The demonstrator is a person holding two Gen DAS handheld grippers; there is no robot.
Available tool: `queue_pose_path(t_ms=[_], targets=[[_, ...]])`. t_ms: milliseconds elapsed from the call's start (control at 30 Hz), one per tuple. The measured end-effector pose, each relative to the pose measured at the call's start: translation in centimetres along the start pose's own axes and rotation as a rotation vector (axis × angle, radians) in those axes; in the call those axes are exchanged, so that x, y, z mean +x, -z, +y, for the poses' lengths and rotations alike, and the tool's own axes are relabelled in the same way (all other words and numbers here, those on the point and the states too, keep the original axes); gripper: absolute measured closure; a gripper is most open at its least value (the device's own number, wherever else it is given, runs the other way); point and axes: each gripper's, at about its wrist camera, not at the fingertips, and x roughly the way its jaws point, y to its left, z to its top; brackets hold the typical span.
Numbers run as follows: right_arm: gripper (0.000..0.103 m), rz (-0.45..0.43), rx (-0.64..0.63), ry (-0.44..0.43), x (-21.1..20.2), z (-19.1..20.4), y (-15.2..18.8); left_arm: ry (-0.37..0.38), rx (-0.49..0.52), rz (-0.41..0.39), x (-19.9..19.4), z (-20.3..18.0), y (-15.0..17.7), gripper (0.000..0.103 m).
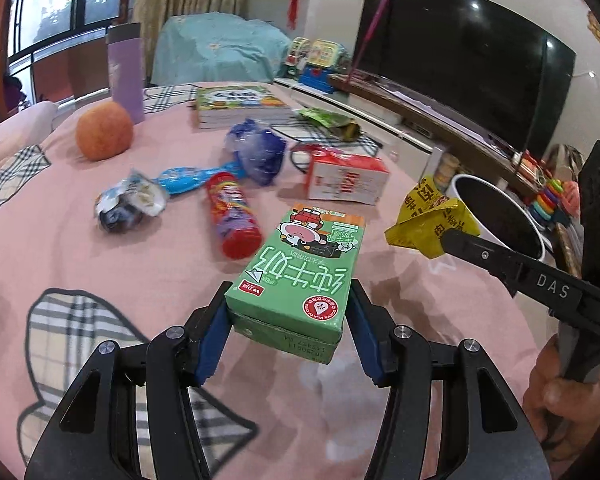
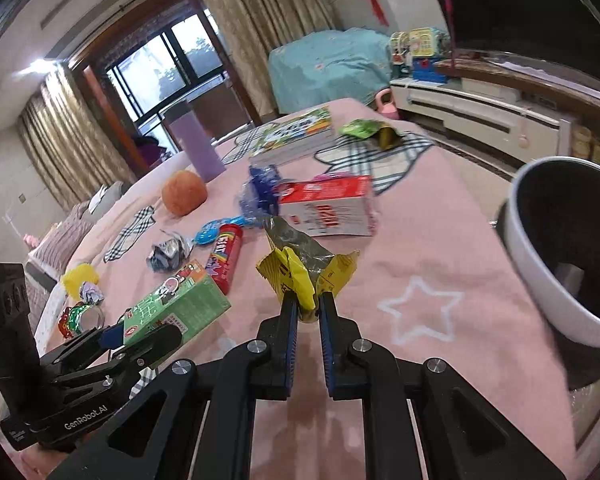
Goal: Collect trash
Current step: 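Carry the green carton with the left tool while the right tool carries the yellow wrapper over the bin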
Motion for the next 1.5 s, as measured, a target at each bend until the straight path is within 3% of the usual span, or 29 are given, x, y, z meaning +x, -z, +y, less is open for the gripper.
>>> queue_pose_path(t_ms=[800,1500], targets=[[0.092,-0.091,0.109,0.072,-6.4,-6.3,2.0,0.063,0.102,0.01,0.8,-7.0,-0.1,0.048],[0.092,-0.175,0.175,0.119,-10.0,-11.2,1.2,0.126,0.201,-0.003,2.1,-14.0,-2.5,0.048]])
